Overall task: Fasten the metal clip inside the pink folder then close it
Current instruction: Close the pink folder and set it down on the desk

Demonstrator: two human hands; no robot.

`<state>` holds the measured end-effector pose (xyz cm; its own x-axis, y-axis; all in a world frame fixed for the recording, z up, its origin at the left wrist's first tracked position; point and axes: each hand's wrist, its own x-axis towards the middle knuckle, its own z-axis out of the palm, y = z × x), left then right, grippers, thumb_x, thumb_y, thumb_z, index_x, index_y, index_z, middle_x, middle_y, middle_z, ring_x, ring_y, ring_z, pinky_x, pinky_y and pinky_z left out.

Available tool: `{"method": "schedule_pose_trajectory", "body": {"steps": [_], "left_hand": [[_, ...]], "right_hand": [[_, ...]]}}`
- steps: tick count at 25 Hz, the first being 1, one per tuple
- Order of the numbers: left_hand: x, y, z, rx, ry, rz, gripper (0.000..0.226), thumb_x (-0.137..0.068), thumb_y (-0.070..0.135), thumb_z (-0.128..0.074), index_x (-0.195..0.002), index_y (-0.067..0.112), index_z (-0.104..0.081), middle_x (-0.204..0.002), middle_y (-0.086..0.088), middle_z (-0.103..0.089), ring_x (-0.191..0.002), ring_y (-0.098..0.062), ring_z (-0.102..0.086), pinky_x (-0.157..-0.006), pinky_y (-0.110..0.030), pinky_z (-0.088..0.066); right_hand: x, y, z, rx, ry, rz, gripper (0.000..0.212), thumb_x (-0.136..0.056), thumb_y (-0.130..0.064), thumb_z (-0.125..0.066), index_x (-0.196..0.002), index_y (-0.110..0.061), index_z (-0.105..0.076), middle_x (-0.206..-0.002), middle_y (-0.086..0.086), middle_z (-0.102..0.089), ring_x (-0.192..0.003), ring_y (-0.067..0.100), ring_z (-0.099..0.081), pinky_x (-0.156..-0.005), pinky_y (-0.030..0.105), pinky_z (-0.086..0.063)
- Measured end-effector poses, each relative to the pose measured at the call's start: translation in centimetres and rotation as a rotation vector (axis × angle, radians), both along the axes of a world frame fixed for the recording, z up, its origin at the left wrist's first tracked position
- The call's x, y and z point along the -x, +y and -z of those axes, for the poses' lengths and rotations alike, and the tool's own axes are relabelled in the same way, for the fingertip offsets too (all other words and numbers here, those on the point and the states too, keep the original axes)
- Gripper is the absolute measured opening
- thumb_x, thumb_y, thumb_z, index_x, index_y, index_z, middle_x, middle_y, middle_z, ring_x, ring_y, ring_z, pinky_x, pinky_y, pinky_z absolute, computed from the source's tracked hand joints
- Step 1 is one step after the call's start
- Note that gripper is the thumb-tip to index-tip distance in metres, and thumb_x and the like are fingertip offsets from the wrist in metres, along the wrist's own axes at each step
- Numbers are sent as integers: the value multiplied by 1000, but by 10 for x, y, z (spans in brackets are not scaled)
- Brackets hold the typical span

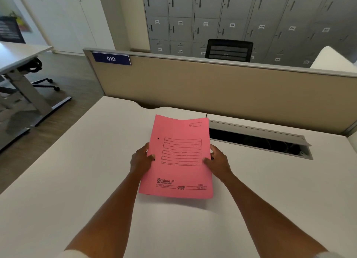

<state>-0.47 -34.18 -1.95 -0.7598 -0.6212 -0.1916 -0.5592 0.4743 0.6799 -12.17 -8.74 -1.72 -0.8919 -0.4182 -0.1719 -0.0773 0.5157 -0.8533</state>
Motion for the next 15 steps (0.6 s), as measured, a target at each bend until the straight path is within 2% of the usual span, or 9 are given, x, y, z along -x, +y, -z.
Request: {"method": "schedule_pose_trajectory", "body": {"steps": [2,6,9,13,15], "left_hand": [[19,-18,1,55,-25,-13,47,-92,17,-57,-138,28,-51,-109,-6,-73,-87,-27,-66,-81,-36,-54],[52,-51,14,86,-54,-16,57,-94,22,-56,-148,28,-41,-123,-6,-70,-101,-31,-69,-90,-46,-56],[70,-66,26,93,-66,-9,57,-96,22,-55,-150,26,-38,-125,-6,-69,-102,-32,-68,-90,-46,-55],[84,-76,38,107,-84,3,59,-98,21,-53,-153,24,-33,-130,-8,-66,-106,-32,-68,-91,-49,-54],[90,-78,42,112,-84,14,60,-98,21,-53,-154,25,-32,-132,-8,-65,-106,-32,-68,-91,-49,-54]], "right_hand": [[15,-21,2,-25,13,3,55,-90,-10,-59,-141,-20,-44,-115,9,-69,-93,21,-64,-76,33,-53],[43,-56,14,-86,46,0,53,-91,-9,-61,-141,-17,-45,-121,10,-67,-94,19,-61,-79,31,-49],[60,-71,23,-121,63,16,50,-90,-9,-62,-136,-16,-47,-122,10,-67,-101,24,-63,-82,33,-49],[70,-84,40,-154,64,14,45,-87,-11,-65,-129,-18,-51,-118,7,-68,-91,17,-61,-79,31,-50],[73,-86,48,-173,46,28,42,-87,-14,-64,-127,-19,-52,-118,7,-69,-98,23,-65,-80,33,-52]]}}
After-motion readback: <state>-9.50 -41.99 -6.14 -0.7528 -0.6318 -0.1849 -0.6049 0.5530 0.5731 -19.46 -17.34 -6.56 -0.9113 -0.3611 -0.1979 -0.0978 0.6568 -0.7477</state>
